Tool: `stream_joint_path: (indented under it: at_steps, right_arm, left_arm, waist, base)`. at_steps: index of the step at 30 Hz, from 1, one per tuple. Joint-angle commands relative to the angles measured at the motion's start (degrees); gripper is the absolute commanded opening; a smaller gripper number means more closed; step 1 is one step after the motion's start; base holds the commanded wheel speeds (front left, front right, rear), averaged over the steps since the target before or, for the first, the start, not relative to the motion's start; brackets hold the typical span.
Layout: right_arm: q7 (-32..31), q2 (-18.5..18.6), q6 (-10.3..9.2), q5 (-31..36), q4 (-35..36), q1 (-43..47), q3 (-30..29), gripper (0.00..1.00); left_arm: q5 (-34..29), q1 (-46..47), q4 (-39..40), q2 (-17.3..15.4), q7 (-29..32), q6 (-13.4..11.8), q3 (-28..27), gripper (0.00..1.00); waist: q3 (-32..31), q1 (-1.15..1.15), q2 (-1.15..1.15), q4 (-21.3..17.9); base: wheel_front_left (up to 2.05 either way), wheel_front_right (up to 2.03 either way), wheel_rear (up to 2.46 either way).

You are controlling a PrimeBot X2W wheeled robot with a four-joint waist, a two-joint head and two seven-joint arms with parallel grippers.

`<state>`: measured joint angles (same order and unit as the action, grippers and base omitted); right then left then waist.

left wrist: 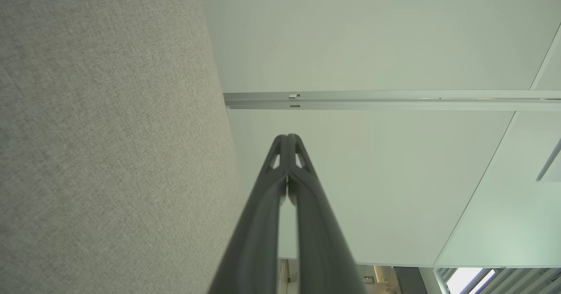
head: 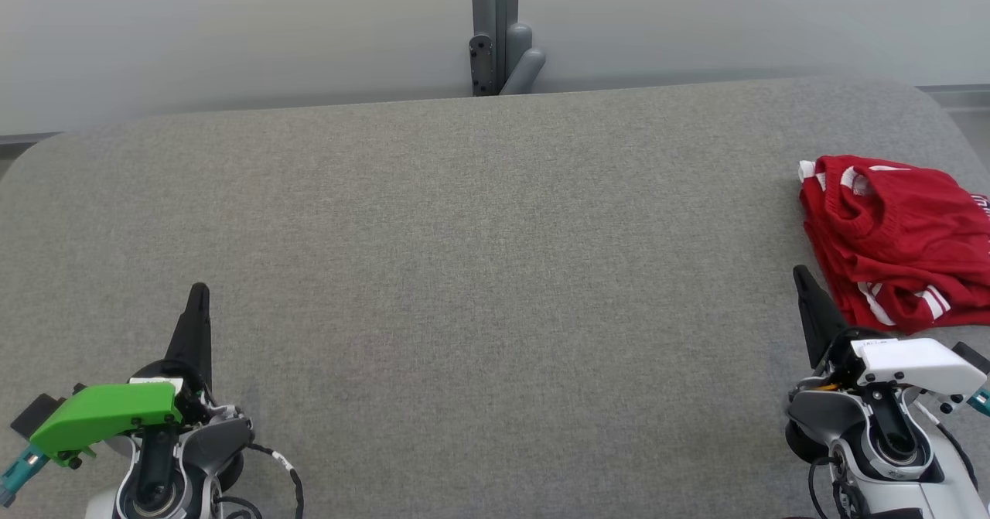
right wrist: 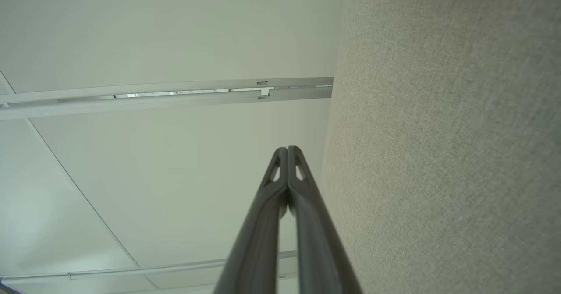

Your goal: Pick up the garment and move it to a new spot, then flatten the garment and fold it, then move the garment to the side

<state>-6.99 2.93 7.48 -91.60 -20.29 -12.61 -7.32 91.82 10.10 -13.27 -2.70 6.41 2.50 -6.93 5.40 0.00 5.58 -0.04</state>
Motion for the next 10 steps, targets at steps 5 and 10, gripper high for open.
stream_joint_path:
  at_steps: [5,10]
  right_arm:
    - [-0.09,0.37,0.02,-0.36,0.22,-0.37,-0.09,0.0]
    - [-0.06,0.41,0.02,-0.4,0.21,-0.36,-0.06,0.0]
  left_arm:
    - [0.1,0.7,0.17,-0.33,0.0,-0.06,-0.04,0.0]
    - [0.1,0.7,0.17,-0.33,0.0,-0.06,-0.04,0.0]
  waist:
    - [0.0,0.0,0.0,0.0]
    - [0.0,0.0,0.0,0.0]
  base:
    - [0.0,0.0,0.0]
    - [0.0,0.0,0.0]
